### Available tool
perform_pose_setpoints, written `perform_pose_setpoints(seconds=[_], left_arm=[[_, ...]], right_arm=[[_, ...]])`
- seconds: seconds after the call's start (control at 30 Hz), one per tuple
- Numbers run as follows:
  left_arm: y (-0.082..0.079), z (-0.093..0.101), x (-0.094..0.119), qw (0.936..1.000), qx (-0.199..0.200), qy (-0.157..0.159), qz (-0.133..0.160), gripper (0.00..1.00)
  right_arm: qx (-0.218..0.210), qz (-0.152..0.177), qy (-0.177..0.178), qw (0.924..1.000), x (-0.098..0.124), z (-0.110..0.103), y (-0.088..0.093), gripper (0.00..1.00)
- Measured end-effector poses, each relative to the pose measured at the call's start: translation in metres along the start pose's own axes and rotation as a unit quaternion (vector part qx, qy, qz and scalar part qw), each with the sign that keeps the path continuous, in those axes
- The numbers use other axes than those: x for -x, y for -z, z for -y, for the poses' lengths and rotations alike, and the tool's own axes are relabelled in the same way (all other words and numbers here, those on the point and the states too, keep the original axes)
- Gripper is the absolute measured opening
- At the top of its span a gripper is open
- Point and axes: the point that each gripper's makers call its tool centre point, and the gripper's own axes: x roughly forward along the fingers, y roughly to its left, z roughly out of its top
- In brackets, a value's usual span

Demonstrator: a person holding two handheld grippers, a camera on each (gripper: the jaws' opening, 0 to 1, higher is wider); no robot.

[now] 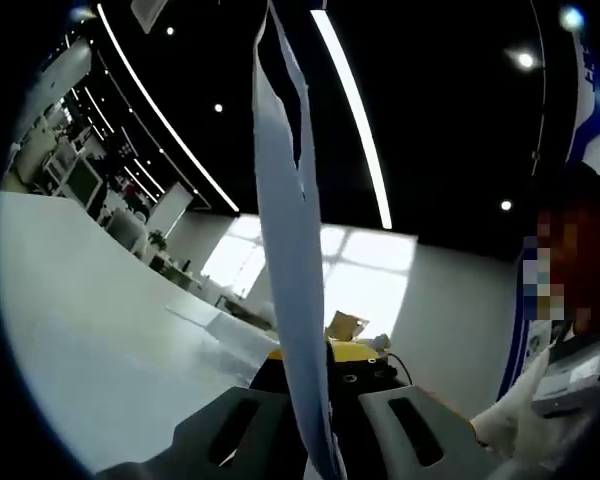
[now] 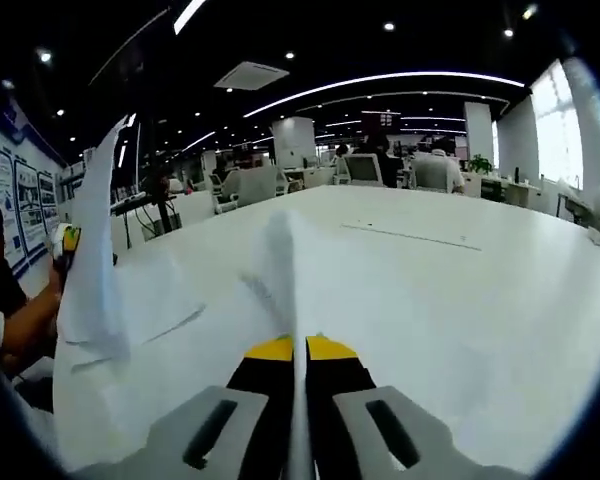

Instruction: Organize the stack of printing papers by aligning and flattening the scattered papers on the table

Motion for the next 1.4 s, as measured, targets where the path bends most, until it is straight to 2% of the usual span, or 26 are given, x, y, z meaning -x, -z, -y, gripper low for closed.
perform_pose_setpoints(seconds=[0.17,0.33,0.4,0.57,0.83,1.03,1.1,1.3,1.4], left_arm=[[0.001,-0.002,0.0,1.0,-0.002,-0.004,-0.002,0.06],[0.001,-0.005,0.001,0.9999,-0.004,-0.015,-0.002,0.06],[0.0,-0.008,0.001,0.9998,-0.002,-0.021,0.0,0.06],[-0.003,-0.015,0.002,0.9994,0.006,-0.032,0.007,0.06],[0.0,-0.018,0.001,0.9989,-0.002,-0.047,0.002,0.06],[0.0,-0.018,0.001,0.9987,-0.006,-0.051,0.002,0.06],[0.0,-0.018,0.0,0.9985,-0.009,-0.055,0.0,0.06],[0.0,-0.021,0.0,0.9984,-0.001,-0.056,0.001,0.06],[-0.001,-0.023,0.0,0.9981,0.0,-0.061,0.004,0.06]], right_arm=[[-0.033,0.017,0.001,0.9993,0.003,0.003,-0.004,0.0],[-0.058,0.035,0.009,0.9977,0.008,0.007,-0.016,0.0],[-0.063,0.028,0.01,0.9976,0.012,0.004,-0.02,0.0],[-0.054,0.008,0.031,0.998,0.024,-0.008,-0.029,0.0],[-0.067,0.035,0.039,0.9964,0.047,-0.026,-0.068,0.0],[-0.053,0.026,0.04,0.9975,0.049,-0.037,-0.078,0.0],[-0.05,0.023,0.046,0.9974,0.049,-0.034,-0.082,0.0],[-0.062,0.039,0.052,0.9959,0.054,-0.025,-0.091,0.0],[-0.077,0.05,0.044,0.9948,0.057,-0.027,-0.092,0.0]])
